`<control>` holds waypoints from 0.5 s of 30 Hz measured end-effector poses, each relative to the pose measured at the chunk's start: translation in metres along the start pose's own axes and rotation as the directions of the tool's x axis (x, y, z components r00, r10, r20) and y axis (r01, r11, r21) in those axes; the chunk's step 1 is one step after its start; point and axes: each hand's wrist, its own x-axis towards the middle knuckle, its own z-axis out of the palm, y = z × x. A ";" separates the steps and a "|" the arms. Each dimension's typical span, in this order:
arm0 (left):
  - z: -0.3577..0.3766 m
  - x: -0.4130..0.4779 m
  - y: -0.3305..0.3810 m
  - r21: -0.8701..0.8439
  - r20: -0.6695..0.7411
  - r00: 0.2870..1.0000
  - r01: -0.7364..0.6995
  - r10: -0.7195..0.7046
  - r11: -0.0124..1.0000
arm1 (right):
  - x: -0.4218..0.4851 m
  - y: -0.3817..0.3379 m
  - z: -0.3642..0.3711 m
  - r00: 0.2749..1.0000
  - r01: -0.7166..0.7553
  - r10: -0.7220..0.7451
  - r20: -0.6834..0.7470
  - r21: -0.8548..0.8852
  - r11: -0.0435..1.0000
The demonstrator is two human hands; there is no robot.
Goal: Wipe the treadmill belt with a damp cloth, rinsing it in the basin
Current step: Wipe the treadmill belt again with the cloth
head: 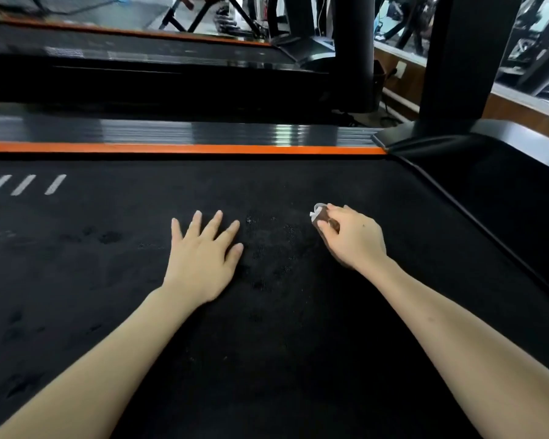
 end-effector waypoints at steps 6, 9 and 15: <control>0.009 0.005 0.001 -0.032 -0.013 1.000 -0.002 0.002 0.999 | 0.044 -0.021 -0.004 0.989 -0.143 0.144 0.026 -0.027 0.989; 0.010 0.007 0.001 -0.023 -0.024 1.000 -0.005 0.005 1.000 | 0.012 -0.038 -0.006 0.998 0.040 -0.041 0.055 0.031 0.999; 0.012 0.007 0.001 -0.016 -0.050 0.999 -0.009 0.009 1.000 | -0.095 -0.044 -0.017 0.831 0.531 -0.556 -0.010 0.312 0.788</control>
